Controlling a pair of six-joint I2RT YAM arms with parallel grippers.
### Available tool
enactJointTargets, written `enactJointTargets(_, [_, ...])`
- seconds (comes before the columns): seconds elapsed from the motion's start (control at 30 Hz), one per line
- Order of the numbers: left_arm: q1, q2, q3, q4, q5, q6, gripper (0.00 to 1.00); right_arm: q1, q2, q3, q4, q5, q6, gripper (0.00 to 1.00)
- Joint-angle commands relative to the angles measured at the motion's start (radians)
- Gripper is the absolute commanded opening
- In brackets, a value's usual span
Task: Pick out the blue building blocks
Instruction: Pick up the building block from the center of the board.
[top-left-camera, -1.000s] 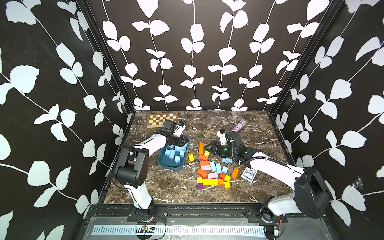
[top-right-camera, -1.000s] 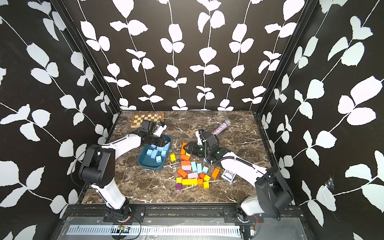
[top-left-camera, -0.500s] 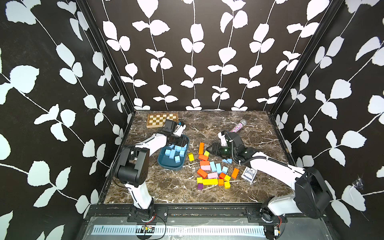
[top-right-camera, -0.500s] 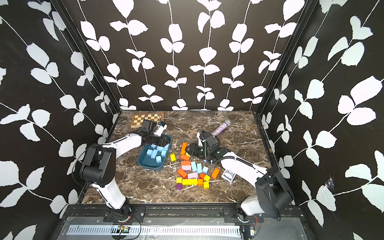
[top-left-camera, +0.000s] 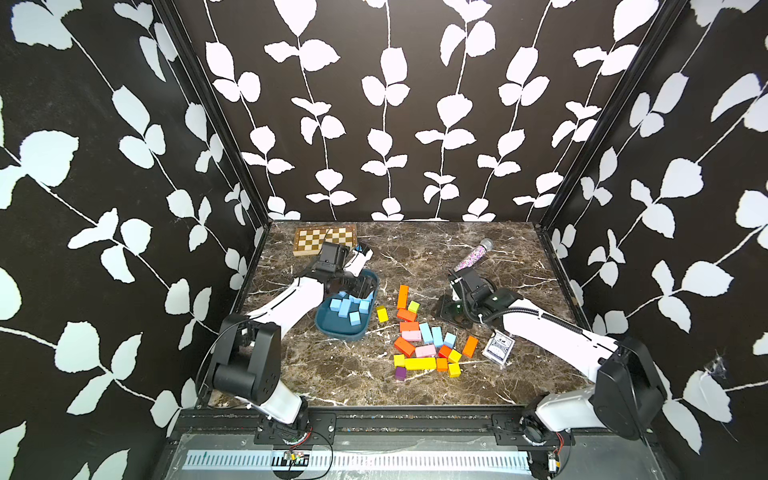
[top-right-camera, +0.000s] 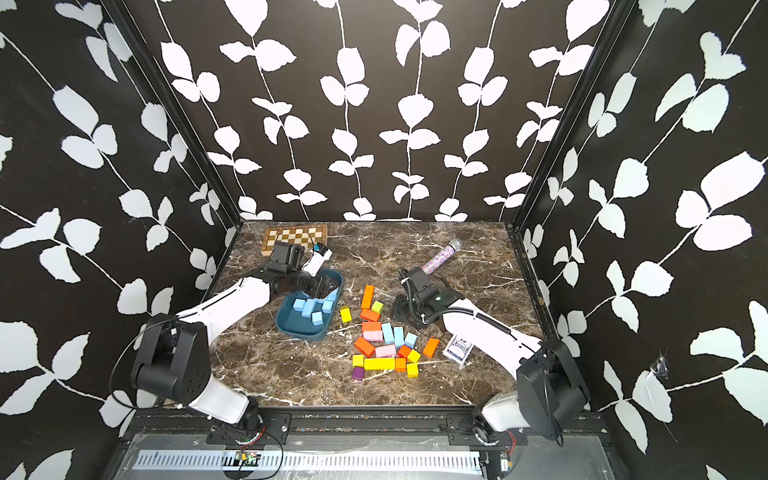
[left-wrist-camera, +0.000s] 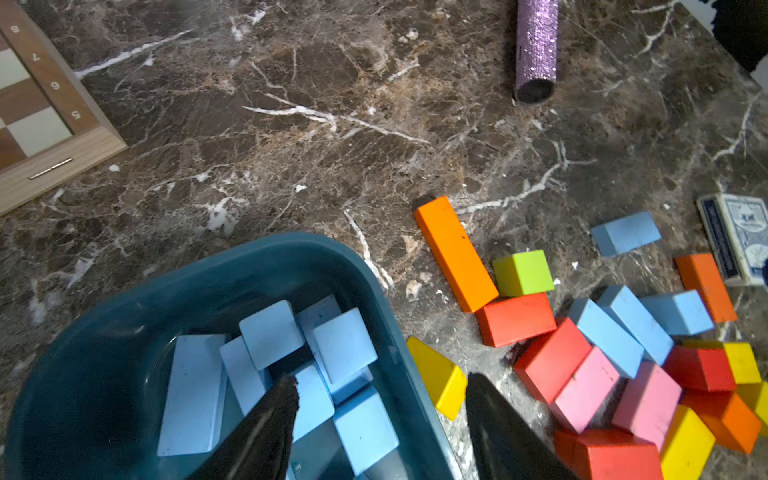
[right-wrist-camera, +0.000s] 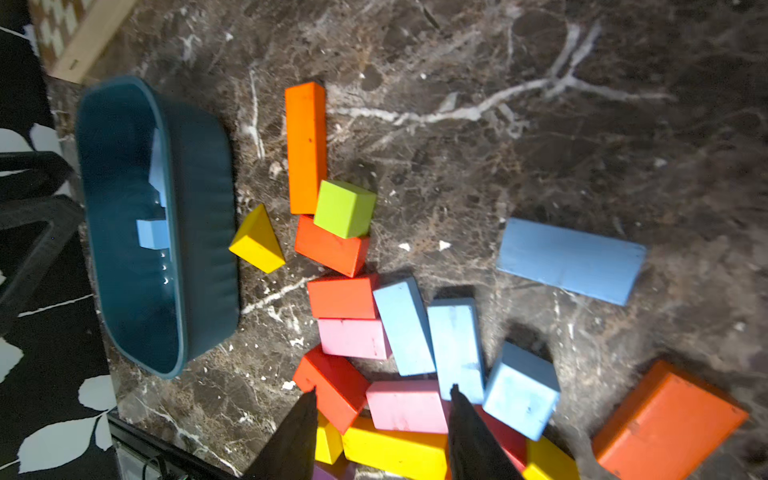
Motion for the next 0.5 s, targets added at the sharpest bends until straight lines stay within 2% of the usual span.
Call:
enactJointTargets(0.0, [-0.023,-0.053,-0.038,-0.029,0.05,0.086,0.67,-0.003,0.036,0.056,-0.147,0.038,-0.017,0.49])
enactJointTargets(0.17, [-0.045,-0.092,-0.067,-0.034,0.075,0.116,0.68,0.001,0.09,0.104,-0.243,0.055,-0.029,0.49])
enactJointTargets(0.47, [-0.049,-0.125,-0.081,-0.04,0.085,0.136,0.68,0.038,0.163,0.134,-0.288,0.065,-0.001,0.51])
